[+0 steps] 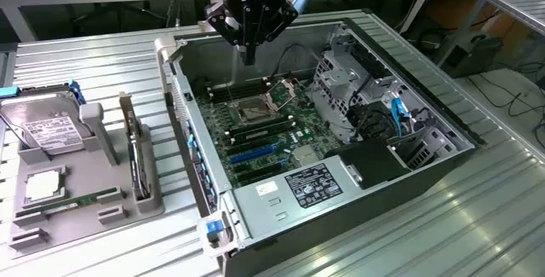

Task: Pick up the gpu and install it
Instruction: 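Reach for the gpu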

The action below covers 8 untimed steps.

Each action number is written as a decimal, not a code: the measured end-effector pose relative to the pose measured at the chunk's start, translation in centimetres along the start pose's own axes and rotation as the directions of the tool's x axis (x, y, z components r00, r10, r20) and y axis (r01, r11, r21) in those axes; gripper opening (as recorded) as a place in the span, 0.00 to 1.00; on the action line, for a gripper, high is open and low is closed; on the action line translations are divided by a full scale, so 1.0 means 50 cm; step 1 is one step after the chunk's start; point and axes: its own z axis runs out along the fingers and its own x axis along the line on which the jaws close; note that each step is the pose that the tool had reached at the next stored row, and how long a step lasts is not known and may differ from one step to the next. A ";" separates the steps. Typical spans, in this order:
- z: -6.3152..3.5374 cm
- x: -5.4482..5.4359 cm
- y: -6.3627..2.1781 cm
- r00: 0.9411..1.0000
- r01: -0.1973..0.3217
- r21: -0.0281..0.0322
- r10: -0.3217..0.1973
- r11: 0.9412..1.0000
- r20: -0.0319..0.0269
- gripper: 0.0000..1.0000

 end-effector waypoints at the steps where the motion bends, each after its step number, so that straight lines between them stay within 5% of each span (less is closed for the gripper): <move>1: 0.000 0.000 0.000 1.000 0.000 0.000 0.000 1.000 0.000 0.11; 8: 0.000 0.000 0.000 1.000 0.000 0.000 0.000 1.000 0.000 0.11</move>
